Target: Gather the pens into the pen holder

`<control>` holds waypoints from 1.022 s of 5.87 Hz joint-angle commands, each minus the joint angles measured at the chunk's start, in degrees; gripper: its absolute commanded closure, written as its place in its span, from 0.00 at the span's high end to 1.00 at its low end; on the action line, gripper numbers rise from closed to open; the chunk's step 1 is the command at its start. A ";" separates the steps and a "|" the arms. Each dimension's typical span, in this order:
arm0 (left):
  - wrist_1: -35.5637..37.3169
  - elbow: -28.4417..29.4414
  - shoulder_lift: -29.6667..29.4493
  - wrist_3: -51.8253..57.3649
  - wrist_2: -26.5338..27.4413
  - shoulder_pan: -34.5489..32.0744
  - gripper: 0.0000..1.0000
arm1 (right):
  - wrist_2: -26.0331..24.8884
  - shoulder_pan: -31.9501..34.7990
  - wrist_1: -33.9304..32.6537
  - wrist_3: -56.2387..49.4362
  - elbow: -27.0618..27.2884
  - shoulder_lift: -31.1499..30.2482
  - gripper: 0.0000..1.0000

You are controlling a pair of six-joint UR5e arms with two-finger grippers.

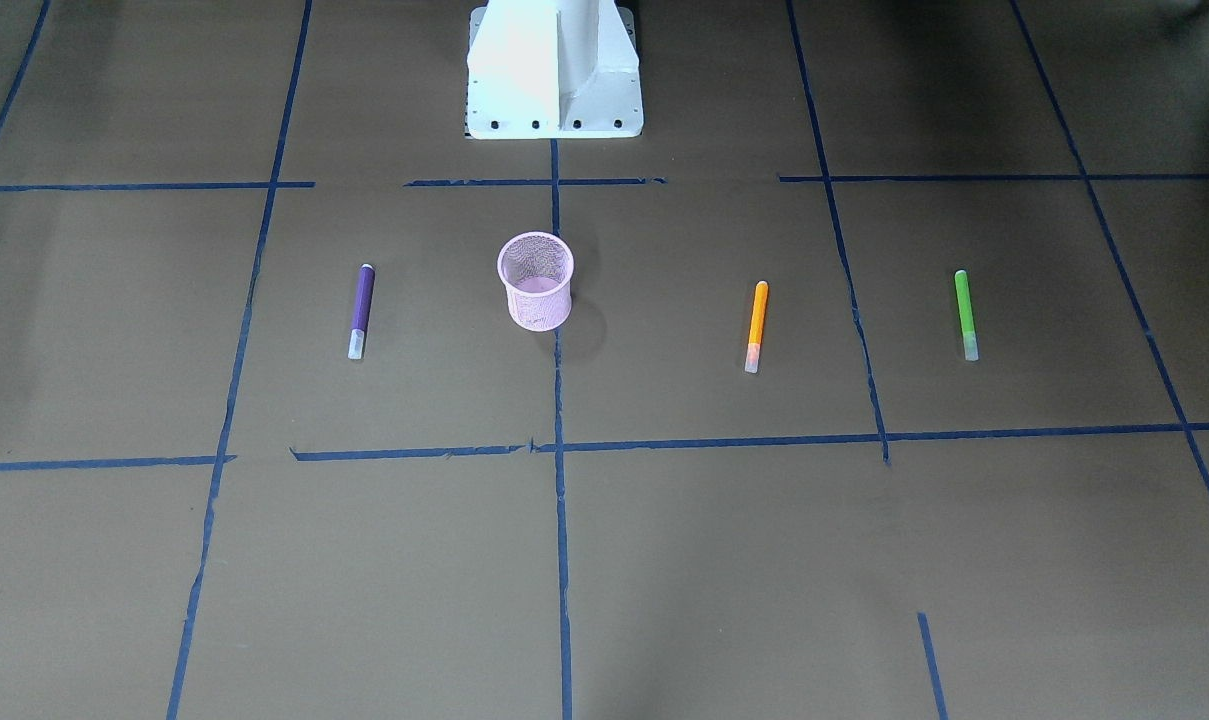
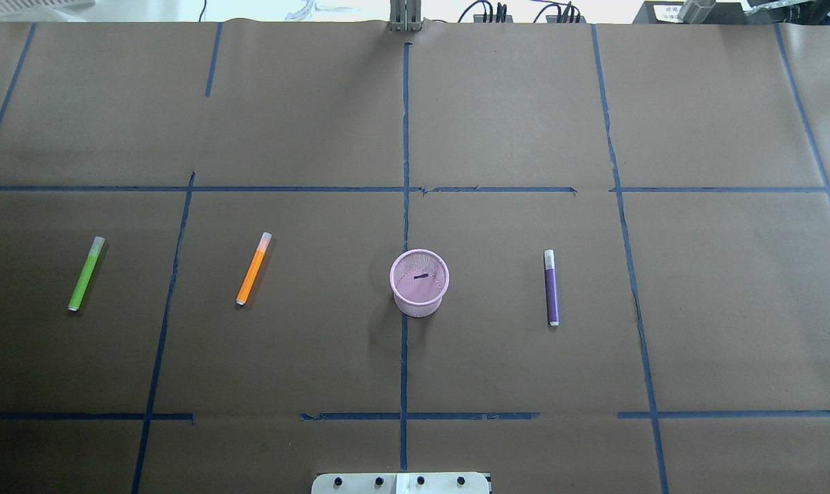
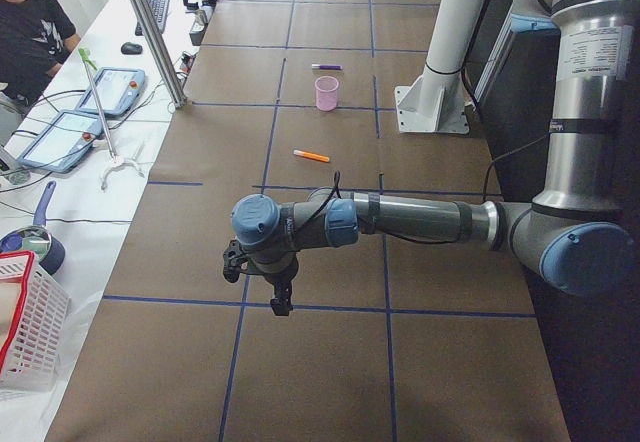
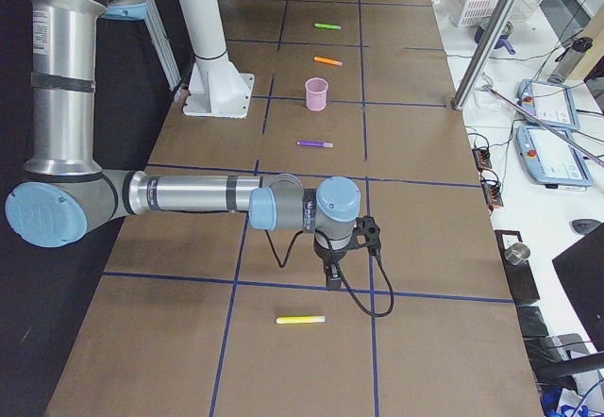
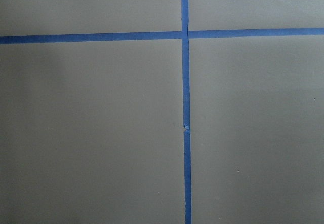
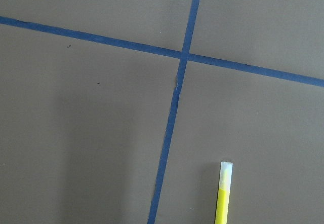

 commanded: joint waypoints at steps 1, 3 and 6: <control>-0.37 -0.44 -0.85 -0.32 -0.02 0.35 1.00 | -0.26 0.00 0.02 -0.17 -0.01 -0.22 1.00; -1.33 -0.52 -6.90 -8.19 0.07 6.19 1.00 | -0.26 0.00 0.02 -0.69 -0.19 -0.39 1.00; -5.00 -0.35 -14.82 -21.56 0.15 20.10 1.00 | -1.74 -2.00 0.02 -0.26 -3.86 -0.83 1.00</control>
